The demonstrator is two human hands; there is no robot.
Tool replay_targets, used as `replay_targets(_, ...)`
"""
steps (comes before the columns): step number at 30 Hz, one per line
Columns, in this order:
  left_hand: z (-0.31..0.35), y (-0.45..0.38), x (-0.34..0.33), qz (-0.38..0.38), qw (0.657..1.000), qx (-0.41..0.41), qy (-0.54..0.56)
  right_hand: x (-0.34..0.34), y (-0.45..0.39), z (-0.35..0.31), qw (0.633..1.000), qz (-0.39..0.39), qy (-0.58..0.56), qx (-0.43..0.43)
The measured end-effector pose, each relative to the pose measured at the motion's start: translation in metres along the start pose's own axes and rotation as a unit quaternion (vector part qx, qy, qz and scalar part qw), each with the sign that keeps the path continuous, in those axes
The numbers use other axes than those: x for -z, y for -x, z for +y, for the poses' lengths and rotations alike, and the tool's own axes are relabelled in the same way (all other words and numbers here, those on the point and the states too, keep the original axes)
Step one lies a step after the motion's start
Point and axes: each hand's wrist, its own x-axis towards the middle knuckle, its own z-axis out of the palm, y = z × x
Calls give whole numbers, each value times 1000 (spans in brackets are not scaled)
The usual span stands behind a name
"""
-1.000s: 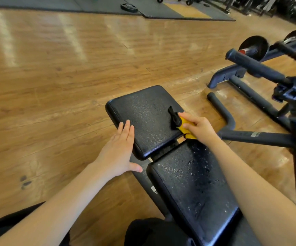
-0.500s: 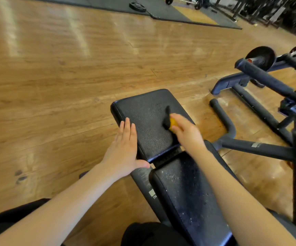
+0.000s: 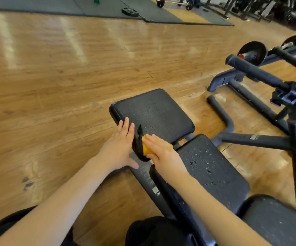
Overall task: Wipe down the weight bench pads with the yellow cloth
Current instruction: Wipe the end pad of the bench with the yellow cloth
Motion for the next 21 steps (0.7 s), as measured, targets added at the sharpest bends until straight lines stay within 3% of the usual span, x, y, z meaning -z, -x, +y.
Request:
replay_targets(2, -10, 2, 5, -13, 1000, -21, -17, 6, 0, 1, 989, -11, 101, 110)
replay_targets(4, -16, 3, 7, -17, 999, -35, -29, 3, -3, 0, 949, -117, 182, 230)
replay_targets(6, -19, 4, 8, -21, 999, -40, -30, 6, -11, -1, 920, -203, 193, 273)
replay_targets(9, -20, 5, 8, -19, 999, -44, -23, 18, -19, 10, 916, -200, 180, 298)
replay_targets(17, -16, 10, 3, 6, 999, -47, -27, 19, -9, 26, 949, -124, 154, 245)
replay_targets(21, -11, 9, 3, 4, 999, -34, -21, 21, -13, 28, 943, -158, 157, 246)
